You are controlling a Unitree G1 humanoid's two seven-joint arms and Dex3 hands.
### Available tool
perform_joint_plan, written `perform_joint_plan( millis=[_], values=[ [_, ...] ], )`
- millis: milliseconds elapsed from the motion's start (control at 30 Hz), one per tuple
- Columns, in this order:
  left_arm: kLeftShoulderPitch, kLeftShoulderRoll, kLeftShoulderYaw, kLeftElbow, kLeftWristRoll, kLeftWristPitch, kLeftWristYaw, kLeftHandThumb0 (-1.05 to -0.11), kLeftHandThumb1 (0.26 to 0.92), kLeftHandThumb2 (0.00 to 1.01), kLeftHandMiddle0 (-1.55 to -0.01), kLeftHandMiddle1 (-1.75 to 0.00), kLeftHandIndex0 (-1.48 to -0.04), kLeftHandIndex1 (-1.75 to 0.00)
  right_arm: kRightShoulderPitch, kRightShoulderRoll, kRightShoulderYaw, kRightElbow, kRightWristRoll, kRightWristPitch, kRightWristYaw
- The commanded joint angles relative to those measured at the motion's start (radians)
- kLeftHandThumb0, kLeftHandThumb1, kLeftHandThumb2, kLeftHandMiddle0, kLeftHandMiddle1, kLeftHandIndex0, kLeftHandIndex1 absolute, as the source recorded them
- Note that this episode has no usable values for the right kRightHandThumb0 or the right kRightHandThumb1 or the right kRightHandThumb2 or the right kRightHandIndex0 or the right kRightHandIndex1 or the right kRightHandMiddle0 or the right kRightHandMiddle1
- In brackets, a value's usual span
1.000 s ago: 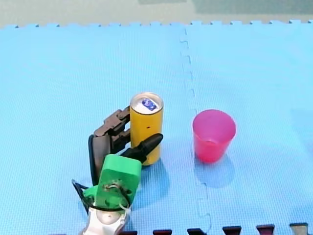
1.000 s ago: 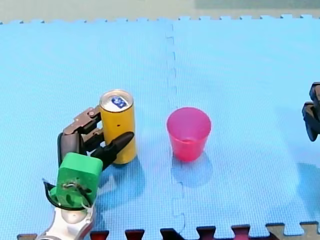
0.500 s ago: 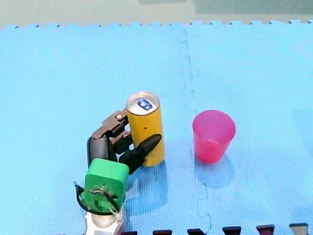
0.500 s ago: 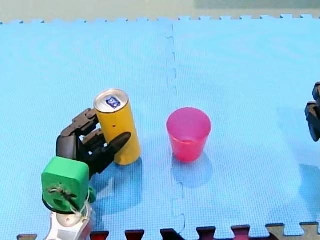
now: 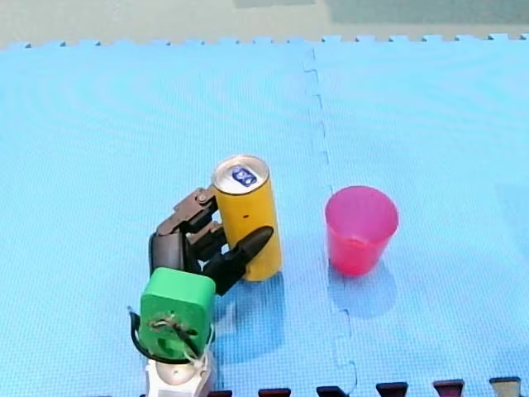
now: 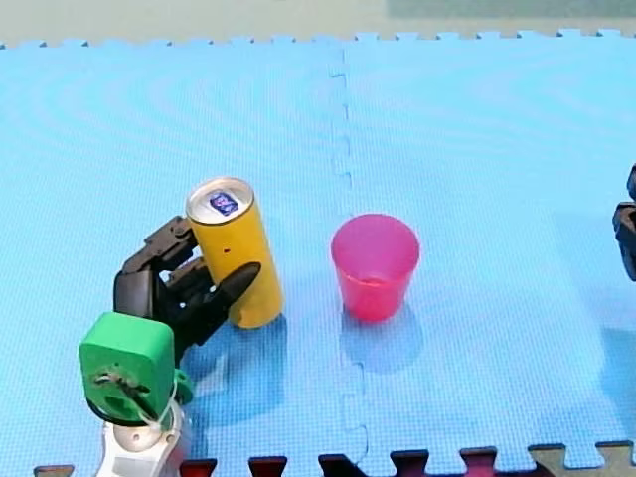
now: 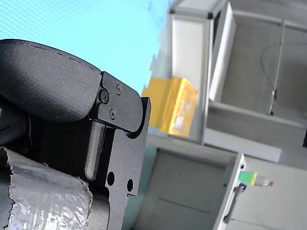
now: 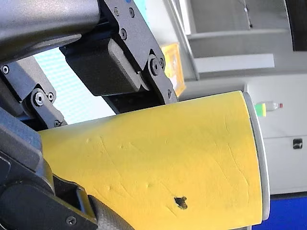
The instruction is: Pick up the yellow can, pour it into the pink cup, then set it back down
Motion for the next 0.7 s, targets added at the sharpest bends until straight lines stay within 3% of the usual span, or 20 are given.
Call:
perform_joint_plan(
  millis=[0,667],
  values=[
    [-0.008,0.006,-0.004,0.002,0.014,-0.008,0.025,-0.358,0.816,0.0,-1.26,0.0,-1.18,0.0,0.003,-0.008,0.0,-0.001,0.0,0.001,0.001],
    [-0.028,0.053,-0.022,0.014,0.092,0.018,0.197,-0.362,0.821,0.0,-1.31,-0.02,-1.17,0.0,0.0,-0.015,-0.002,-0.001,0.002,0.007,0.01]
  ],
)
